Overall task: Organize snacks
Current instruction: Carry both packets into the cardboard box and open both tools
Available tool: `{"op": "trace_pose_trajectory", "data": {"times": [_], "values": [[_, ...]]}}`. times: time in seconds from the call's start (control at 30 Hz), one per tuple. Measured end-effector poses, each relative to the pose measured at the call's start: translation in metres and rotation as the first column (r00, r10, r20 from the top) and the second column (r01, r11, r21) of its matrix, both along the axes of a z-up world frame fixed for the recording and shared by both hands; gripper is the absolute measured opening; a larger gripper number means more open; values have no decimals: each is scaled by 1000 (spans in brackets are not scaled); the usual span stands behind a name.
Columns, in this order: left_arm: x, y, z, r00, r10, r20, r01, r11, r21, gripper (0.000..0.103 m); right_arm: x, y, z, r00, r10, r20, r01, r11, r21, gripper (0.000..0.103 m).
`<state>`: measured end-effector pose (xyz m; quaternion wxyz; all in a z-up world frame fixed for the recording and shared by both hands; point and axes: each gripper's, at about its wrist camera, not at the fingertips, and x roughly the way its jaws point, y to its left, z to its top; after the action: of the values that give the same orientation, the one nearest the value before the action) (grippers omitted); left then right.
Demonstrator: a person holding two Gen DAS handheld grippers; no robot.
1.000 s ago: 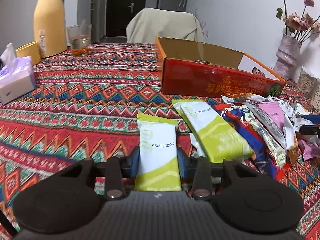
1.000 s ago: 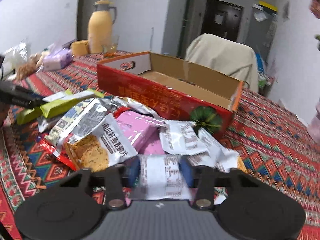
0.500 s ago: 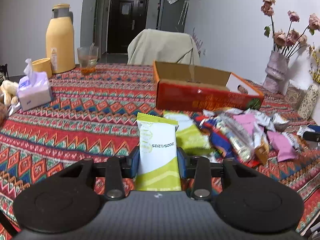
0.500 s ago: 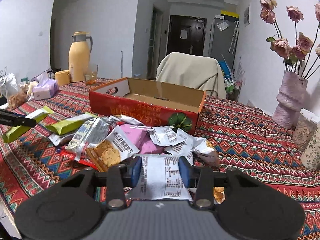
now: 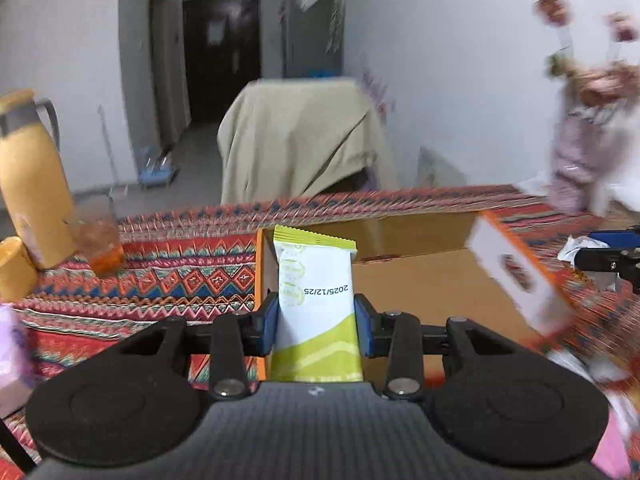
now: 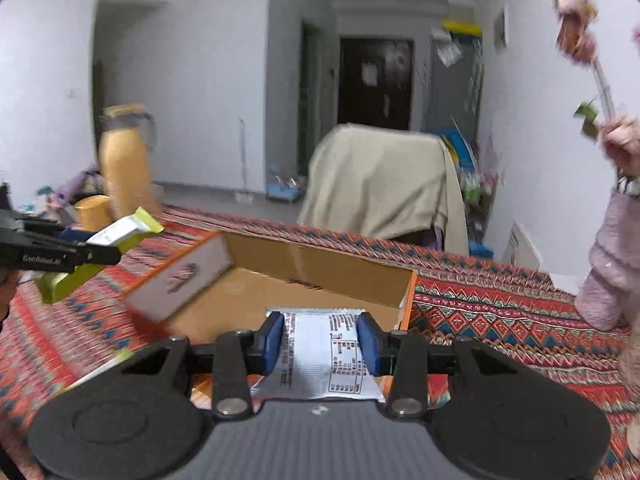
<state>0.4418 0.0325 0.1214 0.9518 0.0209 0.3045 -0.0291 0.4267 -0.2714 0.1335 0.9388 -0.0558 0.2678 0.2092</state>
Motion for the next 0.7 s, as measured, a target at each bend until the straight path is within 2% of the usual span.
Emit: {"op": "trace_pose_trajectory", "data": {"times": [0.13,0.23,0.3,0.4,0.47,0.5,0.53,0.57,0.63,0.7], "values": [[77,-6,-33,991,52,-121,-48,998,30,39,98,20,-25,990,-87,-115,83,996,-33,40],[105,-6,-51,985,70,-159,-59,995,75,40,152,38,-50,974,-141,-180,126,988,-92,40],[114,-3,-62,981,81,-174,-65,993,96,40,176,58,-65,966,-168,-195,130,972,-195,40],[126,-3,-71,978,56,-200,-36,994,104,41,200,79,-84,957,-188,-219,118,947,-298,40],[128,-4,-72,978,47,-202,-27,995,100,46,212,90,-94,955,-205,-214,118,925,-361,42],[128,-4,-72,979,43,-201,-25,995,94,54,216,94,-98,956,-209,-208,117,916,-383,45],[128,-4,-70,979,40,-198,-23,996,85,58,218,96,-101,956,-215,-199,122,909,-398,60],[127,-4,-69,980,38,-198,-23,996,81,59,220,97,-103,955,-226,-190,132,904,-407,80],[122,-6,-64,981,41,-188,-25,996,88,67,218,99,-103,960,-224,-168,142,906,-398,84],[115,-6,-57,984,42,-174,-26,996,91,69,209,98,-96,965,-214,-150,143,913,-383,84]]}}
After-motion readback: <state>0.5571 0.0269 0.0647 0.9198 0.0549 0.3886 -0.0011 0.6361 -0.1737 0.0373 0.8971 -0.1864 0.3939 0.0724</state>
